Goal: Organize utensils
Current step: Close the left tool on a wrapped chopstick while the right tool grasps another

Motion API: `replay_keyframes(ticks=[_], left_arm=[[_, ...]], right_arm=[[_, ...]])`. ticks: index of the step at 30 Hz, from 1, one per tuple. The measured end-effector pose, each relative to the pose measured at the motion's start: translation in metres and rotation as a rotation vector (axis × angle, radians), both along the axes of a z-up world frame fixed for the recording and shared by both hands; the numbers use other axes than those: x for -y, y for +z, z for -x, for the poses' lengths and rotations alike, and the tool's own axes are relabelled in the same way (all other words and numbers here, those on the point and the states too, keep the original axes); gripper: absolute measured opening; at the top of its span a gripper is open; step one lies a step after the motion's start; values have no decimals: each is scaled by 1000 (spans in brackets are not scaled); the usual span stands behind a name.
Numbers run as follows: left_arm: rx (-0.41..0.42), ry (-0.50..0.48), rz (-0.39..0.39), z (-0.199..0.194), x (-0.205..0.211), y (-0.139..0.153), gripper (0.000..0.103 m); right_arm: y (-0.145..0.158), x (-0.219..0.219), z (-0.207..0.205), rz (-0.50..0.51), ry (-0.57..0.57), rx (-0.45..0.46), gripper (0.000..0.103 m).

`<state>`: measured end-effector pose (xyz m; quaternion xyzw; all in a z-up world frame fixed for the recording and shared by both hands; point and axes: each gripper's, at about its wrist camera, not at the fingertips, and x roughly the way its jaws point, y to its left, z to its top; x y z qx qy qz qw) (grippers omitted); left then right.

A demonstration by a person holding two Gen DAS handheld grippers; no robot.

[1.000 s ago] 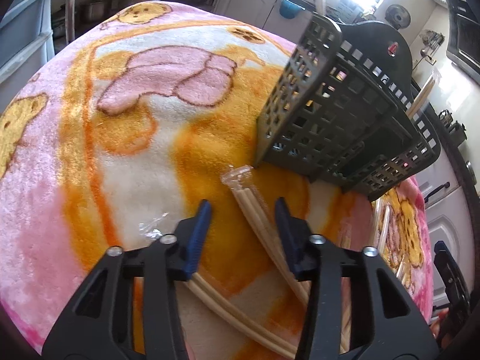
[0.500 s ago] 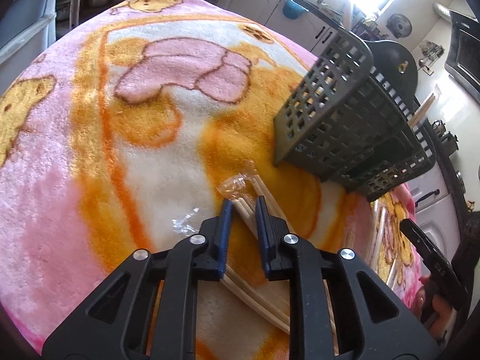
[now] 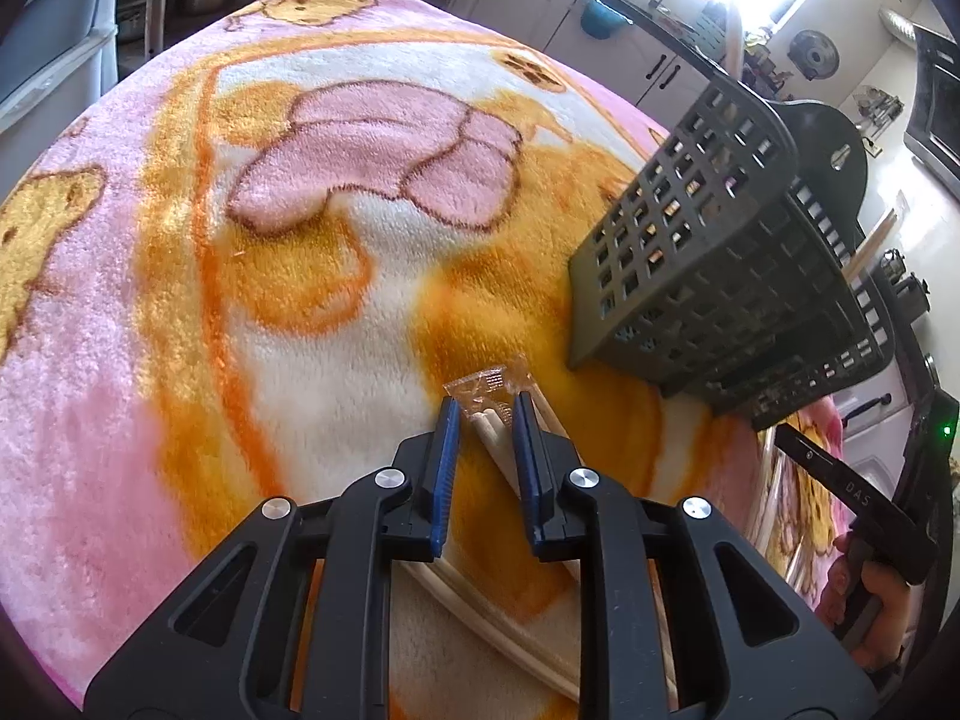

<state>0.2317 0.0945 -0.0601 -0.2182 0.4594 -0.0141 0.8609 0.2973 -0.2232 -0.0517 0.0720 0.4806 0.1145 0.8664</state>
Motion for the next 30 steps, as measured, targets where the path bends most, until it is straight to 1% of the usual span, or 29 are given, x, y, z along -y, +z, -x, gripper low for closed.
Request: replay_keyframes(ticks=[2, 4, 7, 11, 13, 15, 19, 23, 25, 30], left_arm=[[0, 5, -3, -3, 0, 0, 14], [2, 10, -11, -5, 0, 0, 14], [3, 12, -21, -7, 1, 1, 14], [5, 6, -53, -10, 4, 2, 14], [7, 3, -53, -11, 4, 1, 14], [8, -3, -59, -11, 4, 1, 10], [15, -10, -62, -11, 3, 1, 8], [28, -16, -2, -12, -5, 0, 6], [53, -15, 40, -10, -11, 2, 5], [111, -23, 84, -3, -18, 20, 4]], right_arm=[[-1, -1, 0, 21, 4, 5, 25], [-1, -1, 0, 22, 2, 9, 14], [0, 4, 1, 2, -2, 19, 8], [5, 13, 5, -19, -36, 45, 7], [10, 17, 6, -21, -52, 62, 7], [16, 23, 8, -19, -69, 89, 7], [31, 33, 12, -15, -84, 143, 7], [48, 37, 21, -15, -80, 209, 7], [57, 37, 25, -12, -75, 245, 7], [83, 35, 39, -12, -60, 334, 7]])
